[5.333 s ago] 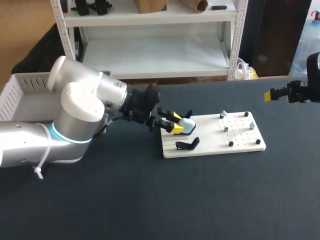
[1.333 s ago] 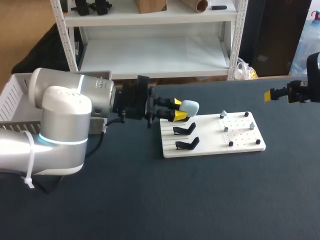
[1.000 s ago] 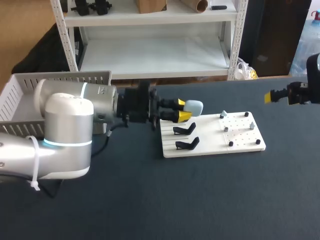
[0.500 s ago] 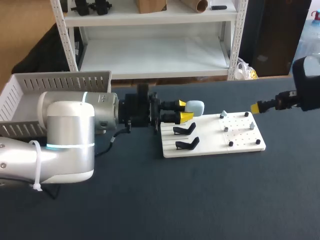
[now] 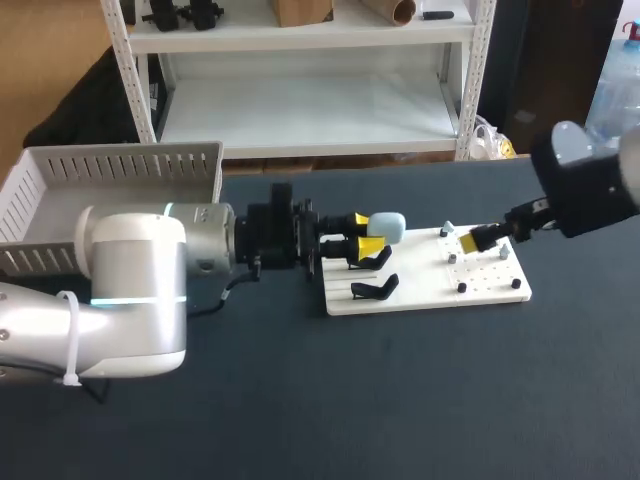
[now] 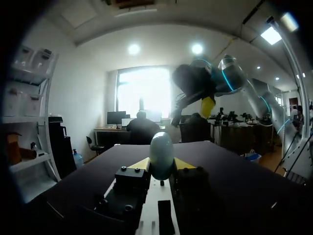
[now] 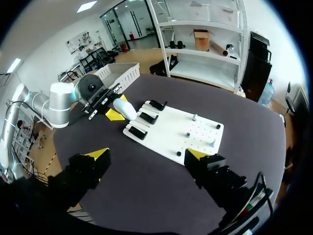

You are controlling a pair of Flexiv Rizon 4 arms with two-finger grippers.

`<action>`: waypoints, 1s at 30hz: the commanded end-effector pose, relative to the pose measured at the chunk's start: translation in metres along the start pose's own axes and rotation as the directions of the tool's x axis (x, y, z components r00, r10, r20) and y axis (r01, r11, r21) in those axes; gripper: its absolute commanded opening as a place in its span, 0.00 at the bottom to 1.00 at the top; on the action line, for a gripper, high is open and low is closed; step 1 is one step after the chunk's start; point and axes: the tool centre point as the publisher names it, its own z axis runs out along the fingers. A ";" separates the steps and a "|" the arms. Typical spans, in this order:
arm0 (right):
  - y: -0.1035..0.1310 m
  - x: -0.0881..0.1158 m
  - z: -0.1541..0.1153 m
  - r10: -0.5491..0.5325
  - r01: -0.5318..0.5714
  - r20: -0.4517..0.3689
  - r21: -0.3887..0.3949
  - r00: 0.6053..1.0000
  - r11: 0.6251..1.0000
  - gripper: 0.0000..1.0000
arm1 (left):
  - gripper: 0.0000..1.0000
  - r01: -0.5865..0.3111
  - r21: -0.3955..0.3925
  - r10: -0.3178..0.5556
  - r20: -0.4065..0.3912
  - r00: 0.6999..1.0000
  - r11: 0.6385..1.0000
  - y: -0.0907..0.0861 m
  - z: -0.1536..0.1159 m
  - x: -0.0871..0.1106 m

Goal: Pick up each earbud case from the left stands, insert the matching earbuds, close the lid, and place the case in the box.

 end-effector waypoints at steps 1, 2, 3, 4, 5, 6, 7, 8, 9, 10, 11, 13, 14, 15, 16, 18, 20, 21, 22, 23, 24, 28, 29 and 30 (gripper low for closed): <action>0.011 0.000 0.006 0.001 -0.001 -0.010 0.043 1.000 0.999 1.00 | 0.00 -0.001 -0.003 0.001 0.007 1.000 1.000 -0.002 -0.001 0.002; 0.013 0.000 0.008 0.001 -0.001 -0.015 0.043 1.000 0.999 1.00 | 0.00 0.000 -0.001 0.000 0.008 1.000 1.000 -0.002 -0.001 0.002; 0.014 0.001 0.010 0.002 -0.001 -0.021 0.044 1.000 0.999 1.00 | 0.00 0.000 0.000 0.000 0.008 1.000 1.000 -0.002 0.000 0.002; 0.015 0.001 0.011 0.005 -0.004 -0.026 0.043 1.000 0.999 1.00 | 0.00 0.000 0.003 0.000 0.008 1.000 1.000 -0.002 0.000 0.002; 0.016 0.001 0.013 0.010 -0.009 -0.031 0.040 0.999 0.999 1.00 | 0.00 0.000 0.003 0.000 0.008 1.000 1.000 -0.002 0.000 0.002; 0.017 0.001 0.015 0.012 -0.010 -0.033 0.038 0.999 0.999 1.00 | 0.00 0.000 0.003 0.000 0.008 1.000 1.000 -0.002 0.000 0.002; 0.018 0.000 0.016 0.017 -0.015 -0.034 0.035 0.999 0.999 1.00 | 0.00 0.000 0.003 0.000 0.008 1.000 1.000 -0.002 0.000 0.002; 0.019 -0.001 0.018 0.020 -0.019 -0.036 0.033 0.999 0.999 1.00 | 0.00 0.000 0.003 0.000 0.008 1.000 1.000 -0.002 0.000 0.002; 0.020 -0.002 0.020 0.024 -0.023 -0.038 0.028 0.999 0.999 1.00 | 0.00 0.000 0.003 0.000 0.008 1.000 1.000 -0.002 0.000 0.002; 0.022 -0.003 0.022 0.025 -0.024 -0.039 0.026 0.999 0.999 1.00 | 0.00 0.000 0.003 0.000 0.008 1.000 1.000 -0.002 0.000 0.002; 0.023 -0.004 0.024 0.026 -0.025 -0.040 0.025 0.999 0.999 1.00 | 0.00 0.000 0.003 0.000 0.008 1.000 1.000 -0.002 0.000 0.002; 0.026 -0.007 0.028 0.025 -0.025 -0.044 0.018 0.999 1.000 1.00 | 0.00 0.000 0.003 0.000 0.008 1.000 1.000 -0.002 0.000 0.002; 0.027 -0.009 0.031 0.025 -0.025 -0.046 0.017 0.999 1.000 1.00 | 0.00 0.000 0.003 0.000 0.008 1.000 1.000 -0.002 0.000 0.002; 0.028 -0.010 0.034 0.025 -0.025 -0.048 0.016 0.999 1.000 1.00 | 0.00 0.000 0.003 0.000 0.008 1.000 1.000 -0.002 0.000 0.002; 0.029 -0.011 0.036 0.025 -0.024 -0.054 0.014 0.998 1.000 1.00 | 0.00 0.000 0.003 0.000 0.008 1.000 1.000 -0.002 0.000 0.002; 0.030 -0.013 0.042 0.025 -0.025 -0.062 0.012 0.998 1.000 1.00 | 0.00 0.000 0.003 0.000 0.008 1.000 1.000 -0.002 0.000 0.002; 0.030 -0.014 0.047 0.027 -0.026 -0.071 0.009 0.997 1.000 1.00 | 0.00 0.000 0.003 0.000 0.008 1.000 1.000 -0.002 0.000 0.002; 0.030 -0.015 0.050 0.029 -0.029 -0.074 0.008 0.997 1.000 1.00 | 0.00 0.000 0.003 0.000 0.008 1.000 1.000 -0.002 0.000 0.002; 0.030 -0.017 0.053 0.034 -0.034 -0.078 0.005 0.996 0.999 1.00 | 0.00 0.000 0.003 0.000 0.008 1.000 1.000 -0.002 0.000 0.002; 0.029 -0.017 0.055 0.036 -0.036 -0.081 0.004 0.996 0.999 1.00 | 0.00 0.000 0.003 0.000 0.008 1.000 1.000 -0.002 0.000 0.002; 0.029 -0.019 0.058 0.039 -0.038 -0.083 0.005 0.996 0.999 1.00 | 0.00 0.000 0.003 0.000 0.008 1.000 1.000 -0.002 0.000 0.002; 0.028 -0.024 0.065 0.047 -0.047 -0.088 0.006 0.995 0.999 1.00 | 0.00 0.000 0.003 0.000 0.008 1.000 1.000 -0.002 0.000 0.002; 0.028 -0.025 0.066 0.051 -0.050 -0.088 0.005 0.995 0.999 1.00 | 0.00 0.000 0.003 0.000 0.008 1.000 1.000 -0.002 0.000 0.002; 0.027 -0.027 0.067 0.053 -0.053 -0.088 0.005 0.995 0.999 1.00 | 0.00 0.000 0.003 0.000 0.008 1.000 1.000 -0.002 0.000 0.002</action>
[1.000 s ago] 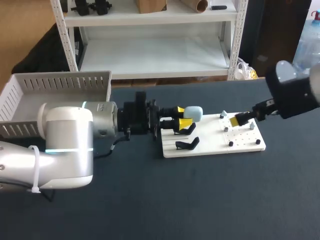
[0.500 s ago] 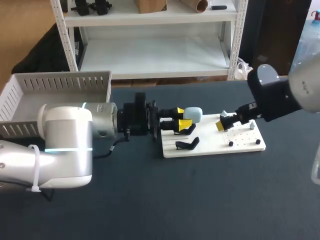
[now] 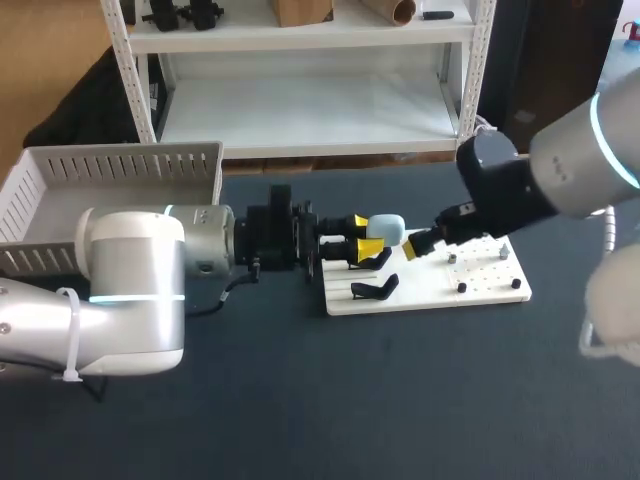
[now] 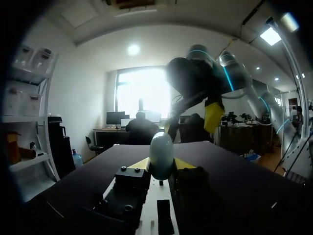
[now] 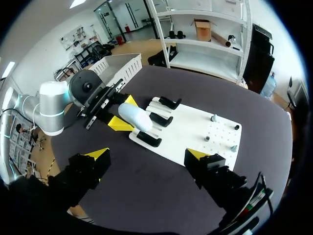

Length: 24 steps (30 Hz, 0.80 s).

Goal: Pick up each earbud case from the left stands, insert the matching earbuds, close the lid, and place the case in the box.

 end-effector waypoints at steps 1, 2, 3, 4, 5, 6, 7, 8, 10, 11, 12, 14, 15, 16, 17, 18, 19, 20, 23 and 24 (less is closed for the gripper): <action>-0.002 -0.012 0.011 0.009 -0.009 -0.011 -0.010 1.000 1.000 1.00 | 0.00 -0.002 -0.004 0.002 0.004 1.000 1.000 0.000 0.000 0.001; -0.002 -0.013 0.012 0.011 -0.011 -0.011 -0.010 1.000 1.000 1.00 | 0.00 -0.002 -0.004 0.002 0.004 1.000 1.000 0.000 0.000 0.001; -0.003 -0.014 0.012 0.012 -0.012 -0.011 -0.010 1.000 1.000 1.00 | 0.00 -0.002 -0.004 0.002 0.004 1.000 1.000 0.000 0.000 0.001; -0.003 -0.015 0.014 0.016 -0.016 -0.011 -0.010 1.000 1.000 1.00 | 0.00 -0.002 -0.004 0.002 0.004 1.000 1.000 0.000 0.000 0.001; -0.003 -0.016 0.015 0.017 -0.017 -0.011 -0.010 1.000 1.000 1.00 | 0.00 -0.002 -0.004 0.002 0.004 1.000 1.000 0.000 0.000 0.001; -0.003 -0.017 0.016 0.018 -0.018 -0.012 -0.010 1.000 1.000 1.00 | 0.00 -0.002 -0.004 0.002 0.004 1.000 1.000 0.000 0.000 0.001; -0.003 -0.017 0.017 0.019 -0.019 -0.012 -0.010 1.000 1.000 1.00 | 0.00 -0.002 -0.004 0.002 0.004 1.000 1.000 0.000 0.000 0.001; -0.002 -0.018 0.018 0.019 -0.019 -0.013 -0.009 1.000 1.000 1.00 | 0.00 -0.002 -0.004 0.002 0.004 1.000 1.000 0.000 0.000 0.001; -0.002 -0.019 0.019 0.019 -0.019 -0.014 -0.009 1.000 1.000 1.00 | 0.00 -0.002 -0.004 0.002 0.004 1.000 1.000 0.000 0.000 0.001; -0.002 -0.019 0.020 0.019 -0.020 -0.015 -0.008 1.000 1.000 1.00 | 0.00 -0.002 -0.004 0.002 0.004 1.000 1.000 0.000 0.000 0.001; -0.001 -0.019 0.020 0.019 -0.020 -0.016 -0.008 1.000 1.000 1.00 | 0.00 -0.002 -0.004 0.002 0.004 1.000 1.000 0.000 0.000 0.001; -0.002 -0.020 0.022 0.020 -0.020 -0.018 -0.007 1.000 1.000 1.00 | 0.00 -0.002 -0.004 0.002 0.004 1.000 1.000 0.000 0.000 0.001; -0.002 -0.021 0.023 0.020 -0.020 -0.019 -0.007 1.000 1.000 1.00 | 0.00 -0.002 -0.004 0.002 0.004 1.000 1.000 0.000 0.000 0.001; -0.002 -0.021 0.023 0.020 -0.021 -0.020 -0.007 1.000 1.000 1.00 | 0.00 -0.002 -0.004 0.002 0.004 1.000 1.000 0.000 0.000 0.001; -0.002 -0.022 0.024 0.021 -0.021 -0.020 -0.006 1.000 1.000 1.00 | 0.00 -0.002 -0.004 0.002 0.004 1.000 1.000 0.000 0.000 0.001; -0.003 -0.022 0.024 0.023 -0.023 -0.021 -0.006 1.000 1.000 1.00 | 0.00 -0.002 -0.004 0.002 0.004 1.000 1.000 0.000 0.000 0.001; -0.003 -0.023 0.024 0.025 -0.025 -0.021 -0.006 0.999 1.000 1.00 | 0.00 -0.002 -0.004 0.002 0.004 1.000 1.000 0.000 0.000 0.001; -0.004 -0.024 0.025 0.027 -0.027 -0.021 -0.006 0.999 1.000 1.00 | 0.00 -0.002 -0.004 0.002 0.004 1.000 1.000 0.000 0.000 0.001; -0.006 -0.025 0.027 0.033 -0.033 -0.023 -0.004 0.999 0.999 1.00 | 0.00 -0.002 -0.004 0.002 0.004 1.000 1.000 0.000 0.000 0.001; -0.007 -0.025 0.028 0.036 -0.036 -0.024 -0.002 0.999 0.999 1.00 | 0.00 -0.002 -0.004 0.002 0.004 1.000 1.000 0.000 0.000 0.001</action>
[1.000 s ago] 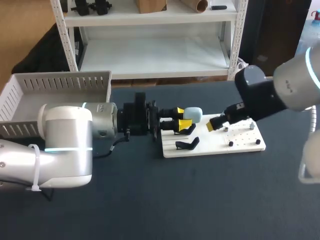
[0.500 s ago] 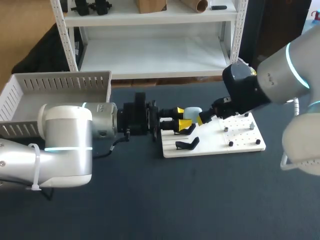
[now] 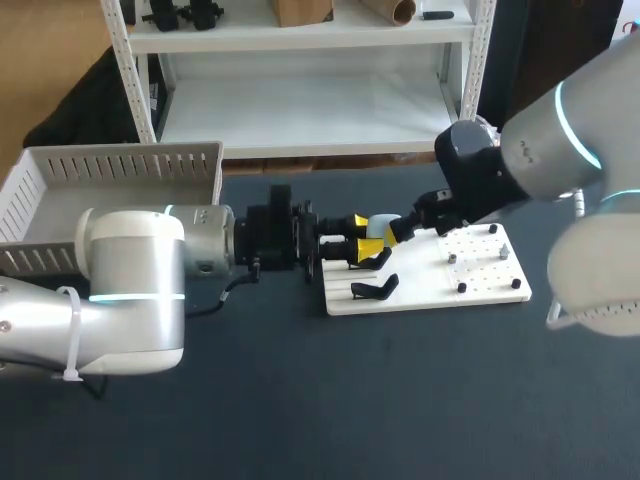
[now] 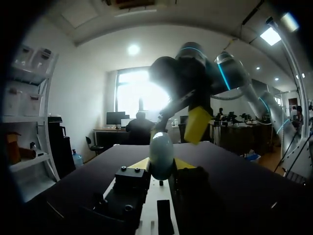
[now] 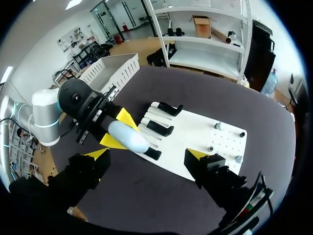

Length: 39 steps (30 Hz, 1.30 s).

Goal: Pick up each earbud case from the left stands, insert the matching earbuds, close the lid, and place the case in the box.

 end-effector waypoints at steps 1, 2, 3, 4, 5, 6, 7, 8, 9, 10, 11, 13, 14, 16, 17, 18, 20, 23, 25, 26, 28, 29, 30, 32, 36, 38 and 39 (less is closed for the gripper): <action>-0.003 -0.003 0.004 0.007 -0.007 -0.005 0.004 1.000 1.000 1.00 | 0.00 -0.002 -0.003 0.002 0.004 1.000 1.000 0.000 0.000 0.001; -0.003 -0.003 0.005 0.009 -0.009 -0.005 0.005 1.000 1.000 1.00 | 0.00 -0.002 -0.003 0.002 0.004 1.000 1.000 0.000 0.000 0.001; -0.004 -0.004 0.005 0.010 -0.010 -0.005 0.005 1.000 1.000 1.00 | 0.00 -0.002 -0.003 0.002 0.004 1.000 1.000 0.000 0.000 0.001; -0.004 -0.004 0.006 0.011 -0.010 -0.006 0.006 1.000 1.000 1.00 | 0.00 -0.002 -0.003 0.002 0.004 1.000 1.000 0.000 0.000 0.001; -0.005 -0.004 0.006 0.011 -0.011 -0.006 0.006 1.000 1.000 1.00 | 0.00 -0.002 -0.003 0.002 0.004 1.000 1.000 0.000 0.000 0.001; -0.005 -0.004 0.007 0.012 -0.012 -0.007 0.007 1.000 1.000 1.00 | 0.00 -0.002 -0.003 0.002 0.004 1.000 1.000 0.000 0.000 0.001; -0.005 -0.004 0.007 0.013 -0.013 -0.007 0.007 1.000 1.000 1.00 | 0.00 -0.002 -0.003 0.002 0.004 1.000 1.000 0.000 0.000 0.001; -0.005 -0.005 0.007 0.014 -0.014 -0.007 0.008 1.000 1.000 1.00 | 0.00 -0.002 -0.003 0.002 0.004 1.000 1.000 0.000 0.000 0.001; -0.005 -0.005 0.007 0.015 -0.015 -0.007 0.008 1.000 1.000 1.00 | 0.00 -0.002 -0.003 0.002 0.004 1.000 1.000 0.000 0.000 0.001; -0.005 -0.005 0.008 0.015 -0.014 -0.008 0.008 1.000 1.000 1.00 | 0.00 -0.002 -0.003 0.002 0.004 1.000 1.000 0.000 0.000 0.001; -0.005 -0.006 0.008 0.014 -0.014 -0.008 0.008 1.000 1.000 1.00 | 0.00 -0.002 -0.003 0.002 0.004 1.000 1.000 0.000 0.000 0.001; -0.006 -0.007 0.008 0.015 -0.014 -0.007 0.009 1.000 1.000 1.00 | 0.00 -0.002 -0.003 0.002 0.004 1.000 1.000 0.000 0.000 0.001; -0.006 -0.007 0.008 0.015 -0.015 -0.006 0.009 1.000 1.000 1.00 | 0.00 -0.002 -0.003 0.002 0.004 1.000 1.000 0.000 0.000 0.001; -0.005 -0.009 0.007 0.014 -0.014 -0.004 0.010 1.000 1.000 1.00 | 0.00 -0.002 -0.003 0.002 0.004 1.000 1.000 0.000 0.000 0.001; -0.005 -0.009 0.007 0.013 -0.013 -0.003 0.011 1.000 1.000 1.00 | 0.00 -0.002 -0.003 0.002 0.004 1.000 1.000 0.000 0.000 0.001; -0.005 -0.010 0.007 0.013 -0.013 -0.002 0.011 1.000 1.000 1.00 | 0.00 -0.002 -0.003 0.002 0.004 1.000 1.000 0.000 0.000 0.001; -0.006 -0.011 0.007 0.012 -0.012 0.000 0.013 1.000 1.000 1.00 | 0.00 -0.002 -0.003 0.002 0.004 1.000 1.000 0.000 0.000 0.001; -0.007 -0.014 0.007 0.014 -0.014 0.002 0.015 1.000 1.000 1.00 | 0.00 -0.002 -0.003 0.002 0.004 1.000 1.000 0.000 0.000 0.001; -0.007 -0.016 0.006 0.015 -0.015 0.004 0.017 1.000 1.000 1.00 | 0.00 -0.002 -0.003 0.002 0.004 1.000 1.000 0.000 0.000 0.001; -0.008 -0.017 0.006 0.016 -0.016 0.006 0.017 1.000 1.000 1.00 | 0.00 -0.002 -0.003 0.002 0.004 1.000 1.000 0.000 0.000 0.001; -0.008 -0.019 0.005 0.016 -0.016 0.011 0.019 1.000 1.000 1.00 | 0.00 -0.002 -0.003 0.002 0.004 1.000 1.000 0.000 0.000 0.001; -0.008 -0.021 0.004 0.015 -0.015 0.015 0.021 1.000 1.000 1.00 | 0.00 -0.002 -0.003 0.002 0.004 1.000 1.000 0.000 0.000 0.001; -0.008 -0.023 0.002 0.014 -0.014 0.022 0.022 1.000 1.000 1.00 | 0.00 -0.002 -0.003 0.002 0.004 1.000 1.000 0.000 0.000 0.001; -0.008 -0.026 -0.003 0.012 -0.013 0.037 0.024 0.999 1.000 1.00 | 0.00 -0.002 -0.003 0.002 0.004 1.000 1.000 0.000 0.000 0.001; -0.012 -0.031 -0.016 -0.006 0.003 0.071 0.045 0.997 0.999 1.00 | 0.00 -0.002 -0.003 0.002 0.004 1.000 1.000 0.000 0.000 0.001; -0.018 -0.031 -0.023 -0.011 0.006 0.074 0.064 0.997 0.998 1.00 | 0.00 -0.002 -0.003 0.002 0.004 1.000 1.000 0.000 0.000 0.001; -0.023 -0.031 -0.027 -0.009 0.004 0.074 0.077 0.997 0.997 1.00 | 0.00 -0.002 -0.003 0.002 0.004 1.000 1.000 0.000 0.000 0.001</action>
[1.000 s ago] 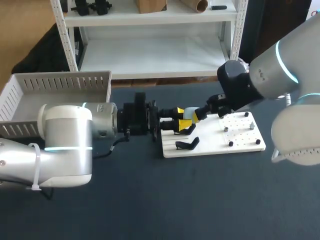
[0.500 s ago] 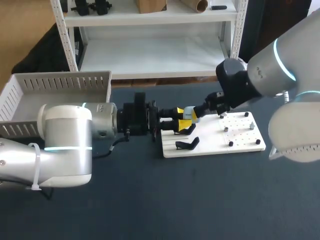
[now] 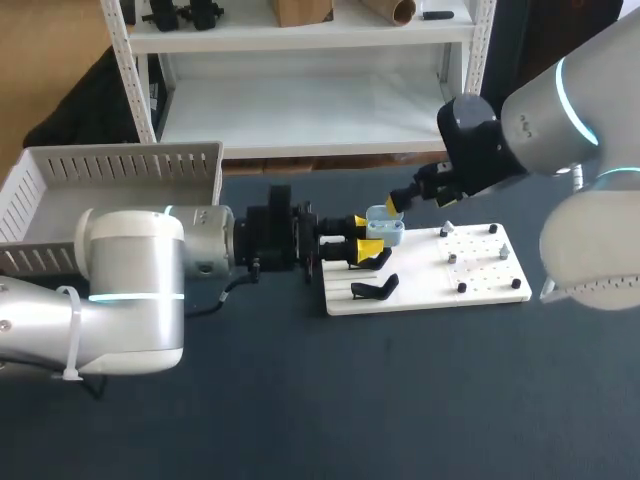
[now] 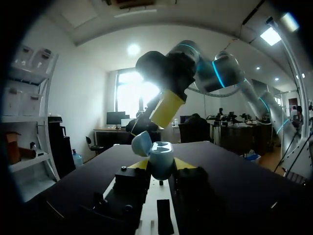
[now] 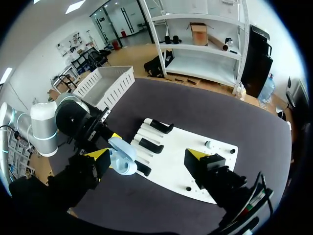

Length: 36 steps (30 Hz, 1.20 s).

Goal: Pick up each earbud case from the left stands, insert the matching earbuds, close the lid, and place the case in the box.

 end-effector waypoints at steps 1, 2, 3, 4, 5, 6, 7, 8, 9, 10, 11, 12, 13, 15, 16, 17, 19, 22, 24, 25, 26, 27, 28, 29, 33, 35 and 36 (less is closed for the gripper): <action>-0.012 0.006 -0.021 0.005 -0.006 0.011 0.065 1.000 0.998 1.00 | 0.00 -0.002 -0.003 0.002 0.003 1.000 1.000 0.000 0.000 0.001; -0.018 0.006 -0.025 0.009 -0.010 0.012 0.081 1.000 0.997 1.00 | 0.00 -0.002 -0.003 0.002 0.003 1.000 1.000 0.000 0.000 0.001; -0.024 0.006 -0.029 0.013 -0.015 0.013 0.099 1.000 0.995 1.00 | 0.00 -0.002 -0.003 0.002 0.003 1.000 1.000 0.000 0.000 0.001; -0.031 0.005 -0.033 0.017 -0.018 0.012 0.120 1.000 0.993 1.00 | 0.00 -0.002 -0.003 0.002 0.003 1.000 1.000 0.000 0.000 0.001; -0.037 0.006 -0.037 0.017 -0.018 0.010 0.143 1.000 0.990 1.00 | 0.00 -0.002 -0.003 0.002 0.003 1.000 1.000 0.000 0.000 0.001; -0.044 0.006 -0.041 0.016 -0.017 0.007 0.171 1.000 0.985 1.00 | 0.00 -0.002 -0.003 0.002 0.003 1.000 1.000 0.000 0.000 0.001; -0.050 0.007 -0.044 0.014 -0.014 0.005 0.202 1.000 0.979 1.00 | 0.00 -0.002 -0.003 0.002 0.003 1.000 1.000 0.000 0.000 0.001; -0.056 0.008 -0.047 0.010 -0.010 0.001 0.231 1.000 0.973 1.00 | 0.00 -0.002 -0.003 0.002 0.003 1.000 1.000 0.000 0.000 0.001; -0.063 0.009 -0.049 0.004 -0.002 -0.007 0.268 1.000 0.963 1.00 | 0.00 -0.002 -0.003 0.002 0.003 1.000 1.000 0.000 0.000 0.001; -0.069 0.010 -0.051 -0.001 0.006 -0.017 0.301 1.000 0.953 1.00 | 0.00 -0.002 -0.003 0.002 0.003 1.000 1.000 0.000 0.000 0.001; -0.075 0.012 -0.052 -0.007 0.017 -0.030 0.339 1.000 0.941 1.00 | 0.00 -0.002 -0.003 0.002 0.003 1.000 1.000 0.000 0.000 0.001; -0.081 0.015 -0.052 -0.016 0.032 -0.046 0.374 0.999 0.927 1.00 | 0.00 -0.002 -0.003 0.002 0.003 1.000 1.000 0.000 0.000 0.001; -0.087 0.018 -0.051 -0.023 0.049 -0.067 0.409 0.997 0.911 1.00 | 0.00 -0.002 -0.003 0.002 0.003 1.000 1.000 0.000 0.000 0.001; -0.097 0.025 -0.049 -0.023 0.066 -0.102 0.447 0.995 0.892 1.00 | 0.00 -0.002 -0.003 0.002 0.003 1.000 1.000 0.000 0.000 0.001; -0.101 0.028 -0.047 -0.024 0.079 -0.123 0.465 0.992 0.882 1.00 | 0.00 -0.002 -0.003 0.002 0.003 1.000 1.000 0.000 0.000 0.001; -0.106 0.032 -0.045 -0.026 0.092 -0.142 0.487 0.990 0.869 1.00 | 0.00 -0.002 -0.003 0.002 0.003 1.000 1.000 0.000 0.000 0.001; -0.116 0.040 -0.042 -0.012 0.099 -0.173 0.502 0.985 0.859 1.00 | 0.00 -0.002 -0.003 0.002 0.003 1.000 1.000 0.000 0.000 0.001; -0.128 0.051 -0.037 0.011 0.104 -0.211 0.522 0.977 0.847 1.00 | 0.00 -0.002 -0.003 0.002 0.003 1.000 1.000 0.000 0.000 0.001; -0.134 0.058 -0.033 0.021 0.113 -0.239 0.534 0.971 0.838 1.00 | 0.00 -0.002 -0.003 0.002 0.003 1.000 1.000 0.000 0.000 0.001; -0.137 0.061 -0.031 0.023 0.122 -0.253 0.543 0.967 0.831 1.00 | 0.00 -0.002 -0.003 0.002 0.003 1.000 1.000 0.000 0.000 0.001; -0.140 0.063 -0.028 0.023 0.134 -0.269 0.551 0.963 0.824 1.00 | 0.00 -0.002 -0.003 0.002 0.003 1.000 1.000 0.000 0.000 0.001; -0.143 0.066 -0.026 0.023 0.146 -0.285 0.556 0.958 0.818 1.00 | 0.00 -0.002 -0.003 0.002 0.003 1.000 1.000 0.000 0.000 0.001; -0.144 0.068 -0.024 0.026 0.150 -0.297 0.555 0.955 0.818 0.84 | 0.00 -0.002 -0.003 0.002 0.003 1.000 1.000 0.000 0.000 0.001; -0.145 0.070 -0.022 0.030 0.152 -0.305 0.554 0.952 0.819 0.71 | 0.00 -0.002 -0.003 0.002 0.003 1.000 1.000 0.000 0.000 0.001; -0.149 0.076 -0.014 0.039 0.170 -0.342 0.558 0.939 0.812 0.79 | 0.00 -0.002 -0.003 0.002 0.003 1.000 1.000 0.000 0.000 0.001; -0.151 0.079 -0.011 0.046 0.174 -0.359 0.558 0.932 0.811 0.80 | 0.00 -0.002 -0.003 0.002 0.003 1.000 1.000 0.000 0.000 0.001; -0.152 0.080 -0.009 0.050 0.177 -0.368 0.558 0.929 0.811 0.80 | 0.00 -0.002 -0.003 0.002 0.003 1.000 1.000 0.000 0.000 0.001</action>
